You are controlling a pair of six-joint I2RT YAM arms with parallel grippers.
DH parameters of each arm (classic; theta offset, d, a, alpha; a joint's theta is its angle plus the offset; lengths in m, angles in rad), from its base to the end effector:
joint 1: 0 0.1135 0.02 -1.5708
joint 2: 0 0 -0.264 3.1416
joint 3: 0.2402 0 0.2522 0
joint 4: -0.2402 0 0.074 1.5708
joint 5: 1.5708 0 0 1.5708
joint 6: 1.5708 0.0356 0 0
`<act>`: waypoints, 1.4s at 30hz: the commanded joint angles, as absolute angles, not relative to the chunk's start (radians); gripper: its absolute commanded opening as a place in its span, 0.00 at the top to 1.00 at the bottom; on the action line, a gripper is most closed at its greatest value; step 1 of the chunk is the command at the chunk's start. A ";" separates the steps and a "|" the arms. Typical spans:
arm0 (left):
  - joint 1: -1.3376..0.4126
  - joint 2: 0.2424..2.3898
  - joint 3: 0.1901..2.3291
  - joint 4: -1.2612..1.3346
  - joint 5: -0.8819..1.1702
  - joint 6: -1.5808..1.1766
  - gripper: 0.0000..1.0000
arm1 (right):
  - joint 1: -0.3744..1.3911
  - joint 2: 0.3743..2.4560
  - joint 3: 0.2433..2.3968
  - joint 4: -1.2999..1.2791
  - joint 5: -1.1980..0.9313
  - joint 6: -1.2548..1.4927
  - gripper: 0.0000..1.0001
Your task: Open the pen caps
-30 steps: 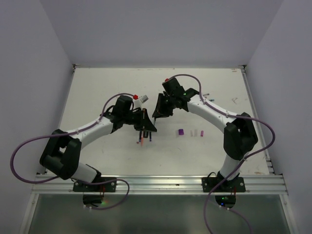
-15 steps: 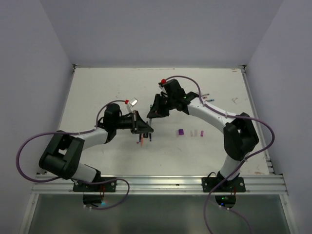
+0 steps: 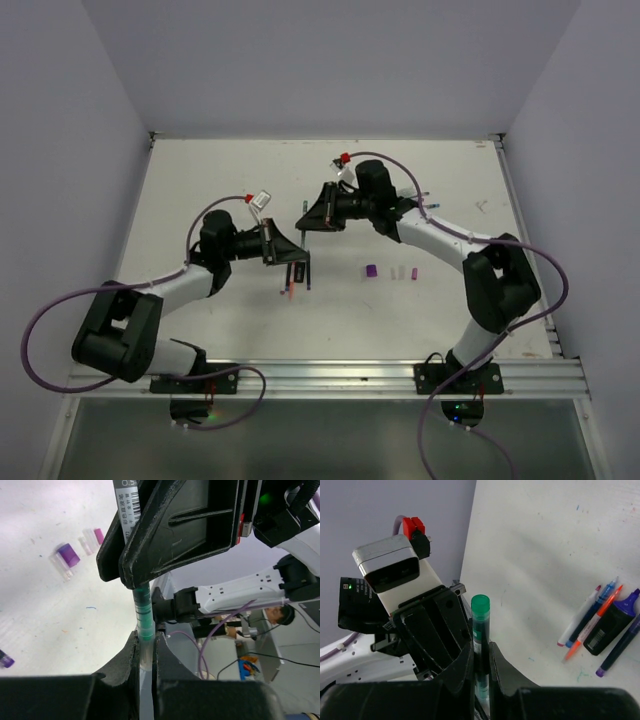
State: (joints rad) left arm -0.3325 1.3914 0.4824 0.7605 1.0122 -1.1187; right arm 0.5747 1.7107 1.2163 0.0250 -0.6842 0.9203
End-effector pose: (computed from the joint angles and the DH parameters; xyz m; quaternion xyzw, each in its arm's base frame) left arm 0.2384 -0.1143 0.2031 0.0385 0.7333 -0.6536 0.1834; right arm 0.3164 0.2317 0.2655 -0.0349 0.8210 0.5448 0.1672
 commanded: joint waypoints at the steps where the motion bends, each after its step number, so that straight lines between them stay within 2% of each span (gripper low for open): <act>1: -0.359 1.324 0.543 0.420 1.068 -0.830 1.00 | 0.497 1.712 1.198 0.316 -0.633 1.032 1.00; 2: -0.359 1.301 0.570 0.306 0.995 -0.765 1.00 | 0.483 1.710 1.181 0.343 -0.641 1.052 1.00; 3: -0.356 1.287 0.633 0.024 0.879 -0.633 1.00 | 0.480 1.712 1.177 0.362 -0.643 1.072 1.00; 4: -0.357 1.273 0.655 -0.073 0.682 -0.608 1.00 | 0.477 1.715 1.178 0.338 -0.635 1.066 1.00; 7: -0.356 1.255 0.701 -0.242 0.501 -0.565 1.00 | 0.488 1.704 1.258 0.067 -0.531 0.925 1.00; 9: -0.354 1.244 0.718 -0.308 0.422 -0.565 1.00 | 0.498 1.687 1.333 -0.154 -0.362 0.847 1.00; 12: -0.353 1.230 0.735 -0.284 0.466 -0.563 1.00 | 0.497 1.707 1.393 -0.245 -0.316 0.839 1.00; 13: -0.353 1.214 0.735 -0.279 0.472 -0.571 1.00 | 0.499 1.739 1.472 -0.368 -0.313 0.819 1.00; 18: -0.353 1.178 0.788 -0.346 0.358 -0.519 1.00 | 0.520 1.920 1.606 -0.666 -0.368 0.680 1.00; 21: -0.353 1.164 0.813 -0.370 0.327 -0.503 1.00 | 0.540 1.979 1.643 -0.761 -0.374 0.611 1.00; 37: -0.353 1.236 0.853 -0.333 0.429 -0.508 1.00 | 0.612 2.080 1.589 -0.715 -0.377 0.612 1.00; 42: -0.353 1.244 0.850 -0.324 0.439 -0.508 1.00 | 0.623 2.115 1.588 -0.704 -0.373 0.617 0.95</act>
State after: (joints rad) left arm -0.3557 1.2362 0.8120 -0.3305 0.4110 -0.5301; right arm 0.6155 2.1063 1.5757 -0.7170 -0.3775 0.6113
